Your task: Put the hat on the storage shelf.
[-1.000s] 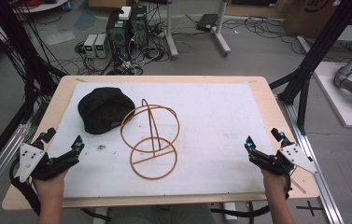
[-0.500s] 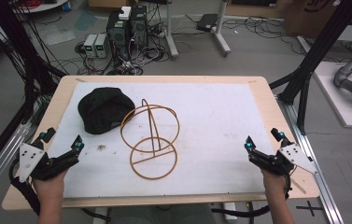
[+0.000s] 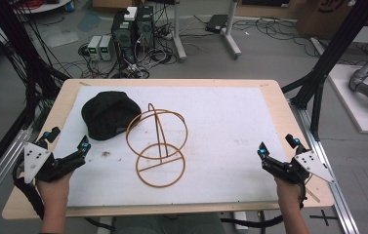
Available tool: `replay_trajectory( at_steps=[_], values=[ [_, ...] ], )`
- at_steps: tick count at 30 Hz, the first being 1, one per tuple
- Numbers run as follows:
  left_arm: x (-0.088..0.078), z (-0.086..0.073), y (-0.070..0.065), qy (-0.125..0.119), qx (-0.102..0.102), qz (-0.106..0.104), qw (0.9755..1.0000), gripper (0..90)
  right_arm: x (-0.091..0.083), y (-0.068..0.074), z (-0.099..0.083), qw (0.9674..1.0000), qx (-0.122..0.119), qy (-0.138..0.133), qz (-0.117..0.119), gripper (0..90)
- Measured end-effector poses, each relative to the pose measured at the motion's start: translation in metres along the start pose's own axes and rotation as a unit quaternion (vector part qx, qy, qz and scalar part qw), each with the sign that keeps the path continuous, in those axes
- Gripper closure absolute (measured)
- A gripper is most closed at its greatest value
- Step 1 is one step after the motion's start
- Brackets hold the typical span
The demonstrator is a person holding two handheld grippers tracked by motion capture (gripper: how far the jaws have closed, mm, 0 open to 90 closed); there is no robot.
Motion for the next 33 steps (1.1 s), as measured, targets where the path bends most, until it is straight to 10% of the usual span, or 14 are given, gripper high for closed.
replay_trajectory(
  at_steps=[17, 33],
  values=[
    [0.031, 0.012, -0.007, 0.024, 0.032, -0.003, 0.9992, 13.0, 0.002, -0.002, -0.003, 1.0, 0.001, 0.005, -0.003, 6.0],
    [0.063, 0.007, -0.006, 0.044, 0.02, 0.003, 0.9988, 12.8, 0.003, -0.005, -0.005, 1.0, 0.002, 0.007, -0.005, 6.0]
  ],
)
Point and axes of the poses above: each handheld gripper's, and its own axes: x roughly forward along the jaws, z roughly out of its top, y roughly to its left, the point moved 8 cm from there along x, roughly forward along the jaws, and after that the axes turned 15 degrees about y, right-handed, at the moved point
